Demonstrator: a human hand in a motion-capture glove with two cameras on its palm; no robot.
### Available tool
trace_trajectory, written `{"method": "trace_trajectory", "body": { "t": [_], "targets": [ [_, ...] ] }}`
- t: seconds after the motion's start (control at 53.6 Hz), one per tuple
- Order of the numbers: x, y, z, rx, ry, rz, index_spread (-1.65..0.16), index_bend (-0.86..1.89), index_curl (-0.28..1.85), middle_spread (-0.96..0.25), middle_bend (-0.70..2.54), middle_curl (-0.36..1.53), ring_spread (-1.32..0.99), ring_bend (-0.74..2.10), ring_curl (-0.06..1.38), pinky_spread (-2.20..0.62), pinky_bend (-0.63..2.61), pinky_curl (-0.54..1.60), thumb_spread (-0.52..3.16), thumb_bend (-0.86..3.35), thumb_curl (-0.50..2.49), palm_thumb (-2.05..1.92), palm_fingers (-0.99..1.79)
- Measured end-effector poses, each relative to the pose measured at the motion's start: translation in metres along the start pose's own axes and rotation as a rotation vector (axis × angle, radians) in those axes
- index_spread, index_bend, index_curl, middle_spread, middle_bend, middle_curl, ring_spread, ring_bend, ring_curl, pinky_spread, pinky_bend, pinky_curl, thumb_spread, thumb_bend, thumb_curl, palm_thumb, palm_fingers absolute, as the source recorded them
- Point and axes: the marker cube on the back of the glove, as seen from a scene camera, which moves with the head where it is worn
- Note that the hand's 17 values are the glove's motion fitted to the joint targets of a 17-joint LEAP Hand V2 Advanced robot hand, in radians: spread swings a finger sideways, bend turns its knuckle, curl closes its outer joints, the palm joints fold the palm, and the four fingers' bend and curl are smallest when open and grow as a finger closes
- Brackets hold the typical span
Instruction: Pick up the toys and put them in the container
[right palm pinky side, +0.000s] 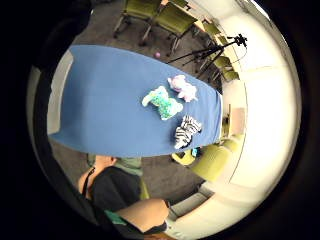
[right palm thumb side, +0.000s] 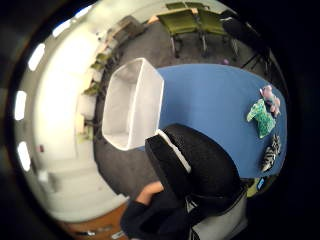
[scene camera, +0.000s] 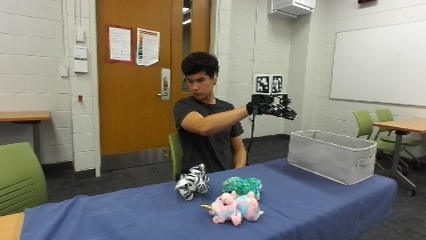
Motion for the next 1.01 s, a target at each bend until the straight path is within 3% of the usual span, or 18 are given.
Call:
{"method": "trace_trajectory", "body": {
  "t": [0.261, 0.448, 0.634, 0.783, 1.007],
  "targets": [
    [0.008, 0.000, -0.001, 0.000, 0.026, 0.001, -0.22, 0.17, 0.13, -0.11, 0.31, 0.15, -0.28, 0.29, 0.11, -0.11, 0.41, 0.19, 1.05, -0.03, 0.05, -0.05, 0.25],
    [0.024, -0.003, -0.002, 0.006, 0.057, 0.009, -0.24, 0.18, 0.19, -0.13, 0.33, 0.21, -0.33, 0.31, 0.14, -0.13, 0.41, 0.23, 1.22, -0.03, 0.08, -0.05, 0.24],
    [0.096, -0.022, 0.006, 0.056, 0.065, 0.040, -0.27, 0.20, 0.24, -0.14, 0.33, 0.24, -0.35, 0.31, 0.15, -0.12, 0.41, 0.25, 1.24, -0.04, 0.11, -0.06, 0.24],
    [0.159, -0.044, 0.050, 0.059, 0.017, 0.062, -0.30, 0.24, 0.29, -0.17, 0.31, 0.26, -0.37, 0.29, 0.16, -0.12, 0.39, 0.26, 1.20, -0.05, 0.12, -0.07, 0.26],
    [0.207, -0.047, 0.149, -0.087, 0.007, 0.123, -0.32, 0.27, 0.35, -0.19, 0.26, 0.29, -0.39, 0.21, 0.17, -0.12, 0.43, 0.30, 1.14, -0.07, 0.14, -0.09, 0.21]
  ]
}}
